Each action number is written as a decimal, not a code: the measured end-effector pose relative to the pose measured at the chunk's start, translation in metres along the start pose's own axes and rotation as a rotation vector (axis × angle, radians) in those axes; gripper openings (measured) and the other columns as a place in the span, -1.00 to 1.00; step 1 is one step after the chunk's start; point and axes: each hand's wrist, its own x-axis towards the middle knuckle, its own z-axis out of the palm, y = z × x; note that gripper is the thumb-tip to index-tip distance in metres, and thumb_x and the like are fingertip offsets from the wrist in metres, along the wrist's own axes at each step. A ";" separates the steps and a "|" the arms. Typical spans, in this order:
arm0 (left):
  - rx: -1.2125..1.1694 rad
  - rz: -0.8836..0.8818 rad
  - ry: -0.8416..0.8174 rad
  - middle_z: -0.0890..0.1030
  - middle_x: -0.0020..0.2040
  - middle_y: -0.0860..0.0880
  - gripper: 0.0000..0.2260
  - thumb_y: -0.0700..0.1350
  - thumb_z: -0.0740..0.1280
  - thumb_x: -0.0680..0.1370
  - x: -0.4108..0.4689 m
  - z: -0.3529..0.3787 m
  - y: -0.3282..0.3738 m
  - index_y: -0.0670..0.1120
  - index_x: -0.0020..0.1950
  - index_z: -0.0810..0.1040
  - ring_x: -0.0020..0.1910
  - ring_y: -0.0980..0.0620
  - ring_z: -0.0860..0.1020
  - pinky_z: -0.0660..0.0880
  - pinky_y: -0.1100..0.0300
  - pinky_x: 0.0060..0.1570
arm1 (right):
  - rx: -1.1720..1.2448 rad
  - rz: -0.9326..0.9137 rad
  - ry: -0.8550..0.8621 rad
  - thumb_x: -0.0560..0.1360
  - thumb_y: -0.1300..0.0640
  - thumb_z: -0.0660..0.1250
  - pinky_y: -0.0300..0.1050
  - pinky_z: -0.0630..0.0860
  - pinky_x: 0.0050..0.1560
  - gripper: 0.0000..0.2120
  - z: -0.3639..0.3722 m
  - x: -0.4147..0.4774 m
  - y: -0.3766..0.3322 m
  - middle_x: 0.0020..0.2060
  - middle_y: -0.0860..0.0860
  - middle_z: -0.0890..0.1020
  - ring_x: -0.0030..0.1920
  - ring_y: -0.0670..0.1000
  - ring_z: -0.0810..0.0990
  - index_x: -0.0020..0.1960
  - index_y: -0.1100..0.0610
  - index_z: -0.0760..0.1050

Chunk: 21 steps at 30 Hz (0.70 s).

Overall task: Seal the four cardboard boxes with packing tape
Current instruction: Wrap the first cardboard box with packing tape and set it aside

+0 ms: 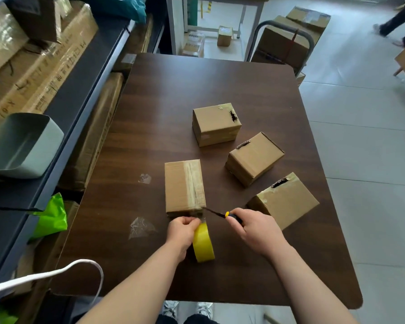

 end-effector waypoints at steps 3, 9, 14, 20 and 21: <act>0.044 0.015 -0.010 0.63 -0.04 -0.03 -0.88 -0.05 0.41 0.52 0.001 -0.002 0.001 -0.06 0.00 0.62 0.01 -0.02 0.56 0.48 0.10 -0.01 | -0.151 -0.023 -0.058 0.60 -0.26 0.00 -0.05 0.49 -0.05 -0.59 -0.006 0.006 -0.009 0.02 -0.04 0.61 0.05 0.03 0.58 0.21 -0.09 0.48; 0.095 0.095 -0.004 0.65 -0.06 -0.05 -0.94 -0.07 0.41 0.52 -0.004 -0.006 0.007 -0.04 -0.08 0.62 -0.03 -0.01 0.57 0.45 0.16 -0.06 | -0.275 -0.011 -0.095 0.61 -0.24 0.02 -0.05 0.45 -0.06 -0.58 0.000 0.020 -0.019 0.01 0.00 0.59 0.05 0.07 0.59 0.16 -0.02 0.51; 0.156 0.100 -0.014 0.62 -0.07 -0.02 -0.95 -0.08 0.39 0.53 -0.004 -0.015 0.013 -0.04 -0.07 0.59 -0.06 0.03 0.55 0.42 0.16 -0.08 | -0.281 0.123 -0.186 0.62 -0.21 0.05 -0.05 0.44 -0.03 -0.61 0.023 0.021 -0.006 0.06 0.02 0.59 0.10 0.10 0.58 0.16 0.00 0.52; 0.200 0.085 0.031 0.61 -0.15 -0.01 -0.89 -0.08 0.44 0.48 -0.005 -0.017 0.020 -0.09 -0.14 0.58 -0.13 0.04 0.53 0.41 0.18 -0.12 | -0.055 0.428 -0.142 0.64 0.00 0.11 0.03 0.45 0.17 -0.52 0.059 0.017 0.016 0.31 0.11 0.38 0.27 0.15 0.44 0.52 0.05 0.14; 0.218 0.087 0.049 0.61 -0.16 -0.02 -0.89 -0.08 0.45 0.48 -0.005 -0.016 0.021 -0.10 -0.15 0.58 -0.14 0.02 0.53 0.41 0.18 -0.12 | -0.027 0.434 -0.106 0.64 0.02 0.12 0.04 0.44 0.22 -0.48 0.062 0.019 0.014 0.37 0.13 0.34 0.31 0.16 0.41 0.55 0.05 0.08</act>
